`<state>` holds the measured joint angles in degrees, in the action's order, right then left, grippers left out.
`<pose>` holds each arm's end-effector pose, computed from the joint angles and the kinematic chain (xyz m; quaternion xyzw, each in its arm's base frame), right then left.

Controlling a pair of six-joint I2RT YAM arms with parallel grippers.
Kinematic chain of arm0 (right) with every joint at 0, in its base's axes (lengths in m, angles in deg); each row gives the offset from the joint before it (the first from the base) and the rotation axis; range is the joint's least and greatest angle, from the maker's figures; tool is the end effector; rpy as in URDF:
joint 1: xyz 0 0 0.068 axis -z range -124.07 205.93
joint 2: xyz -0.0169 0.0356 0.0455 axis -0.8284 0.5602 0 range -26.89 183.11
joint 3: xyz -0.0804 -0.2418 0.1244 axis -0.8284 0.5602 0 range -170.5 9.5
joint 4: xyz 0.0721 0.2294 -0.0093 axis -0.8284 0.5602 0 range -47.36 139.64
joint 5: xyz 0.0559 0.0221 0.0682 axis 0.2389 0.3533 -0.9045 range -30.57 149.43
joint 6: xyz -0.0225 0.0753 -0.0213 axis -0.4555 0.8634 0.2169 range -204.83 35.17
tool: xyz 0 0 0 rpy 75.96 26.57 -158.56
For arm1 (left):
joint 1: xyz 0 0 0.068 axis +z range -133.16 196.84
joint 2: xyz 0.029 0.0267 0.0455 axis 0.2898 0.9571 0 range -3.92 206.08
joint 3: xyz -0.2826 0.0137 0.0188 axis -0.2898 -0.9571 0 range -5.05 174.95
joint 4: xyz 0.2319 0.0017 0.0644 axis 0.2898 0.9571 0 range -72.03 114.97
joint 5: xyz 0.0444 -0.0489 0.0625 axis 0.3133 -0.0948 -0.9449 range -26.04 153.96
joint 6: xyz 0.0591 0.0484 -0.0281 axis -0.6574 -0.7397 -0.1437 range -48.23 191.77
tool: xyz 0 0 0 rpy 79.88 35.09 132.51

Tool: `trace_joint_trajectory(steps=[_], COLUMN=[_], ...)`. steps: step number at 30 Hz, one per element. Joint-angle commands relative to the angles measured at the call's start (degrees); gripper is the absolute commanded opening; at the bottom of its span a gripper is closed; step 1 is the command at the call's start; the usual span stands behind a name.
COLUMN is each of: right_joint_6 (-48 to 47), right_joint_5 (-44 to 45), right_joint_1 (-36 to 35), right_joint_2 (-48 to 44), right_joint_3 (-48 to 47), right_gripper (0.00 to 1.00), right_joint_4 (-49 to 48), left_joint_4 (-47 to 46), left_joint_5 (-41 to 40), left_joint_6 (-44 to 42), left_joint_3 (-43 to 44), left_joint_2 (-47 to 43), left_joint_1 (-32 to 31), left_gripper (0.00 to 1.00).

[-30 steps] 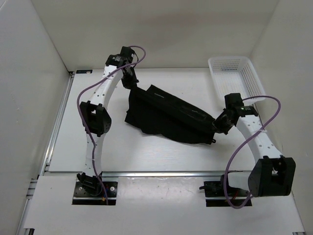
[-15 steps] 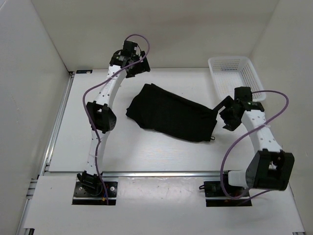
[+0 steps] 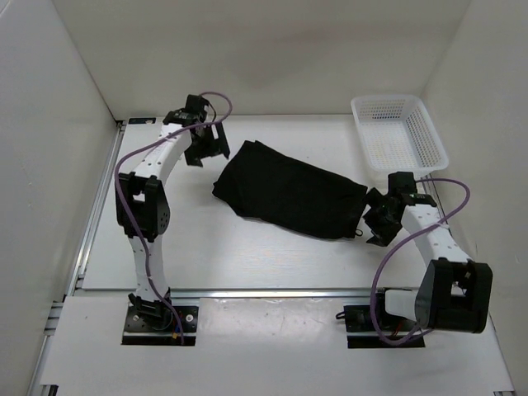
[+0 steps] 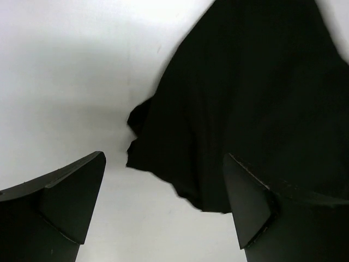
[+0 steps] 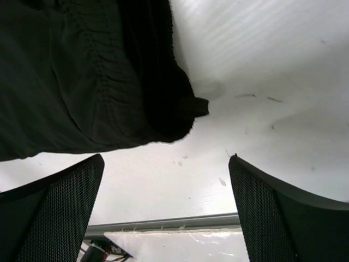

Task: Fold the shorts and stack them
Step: Fold the shorts

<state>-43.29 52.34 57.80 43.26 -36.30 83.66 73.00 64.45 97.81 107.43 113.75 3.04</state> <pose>0.2144 0.0017 0.2041 0.3483 0.9109 0.1291 0.1797 0.4338 -0.1071 0.2713 -0.1018 0.9610 -0.0914 0.2402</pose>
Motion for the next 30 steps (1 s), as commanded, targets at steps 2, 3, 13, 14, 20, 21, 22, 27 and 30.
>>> trace_joint_trajectory(steps=[2,3,13,14,20,21,22,27,30], right_joint_6=[-0.1,0.4,-0.4,-0.4,-3.4,-4.4,-5.7,-9.5,-11.0], right_joint_5=[-4.3,-4.3,-5.7,-5.7,-6.4,-5.7,-4.8,-1.5,0.6], right_joint_1=[0.1,0.1,0.1,0.1,-3.4,-4.1,-5.7,-12.7,-14.6], right_joint_2=[4.0,4.7,16.1,16.9,22.7,23.5,23.5,27.0,28.3], right_joint_3=[-0.4,0.2,0.6,0.6,-3.3,-4.1,-5.8,-11.1,-13.8], right_gripper=[1.00,1.00,0.73,0.70,0.22,0.15,0.07,0.03,0.13], right_joint_4=[-5.6,-7.5,-15.3,-15.8,-15.4,-14.8,-14.3,-8.9,-6.7], left_joint_4=[0.4,0.3,-0.9,-0.9,-0.9,-0.9,-0.9,-1.4,-1.4], left_joint_5=[4.2,4.2,5.0,5.0,3.8,2.2,1.4,-1.9,-3.3], left_joint_6=[-0.8,-0.8,-1.3,-1.3,1.5,2.1,2.1,4.1,5.5], left_joint_3=[-7.2,-7.7,-5.3,-4.8,-7.2,-8.5,-10.1,-24.2,-33.8], left_joint_2=[3.9,4.9,13.1,13.1,10.6,9.4,6.6,-4.0,-12.1], left_joint_1=[1.0,1.0,1.0,1.5,3.5,4.1,4.8,10.1,12.4], left_gripper=[1.00,1.00,0.75,0.63,0.11,0.11,0.11,0.11,0.11])
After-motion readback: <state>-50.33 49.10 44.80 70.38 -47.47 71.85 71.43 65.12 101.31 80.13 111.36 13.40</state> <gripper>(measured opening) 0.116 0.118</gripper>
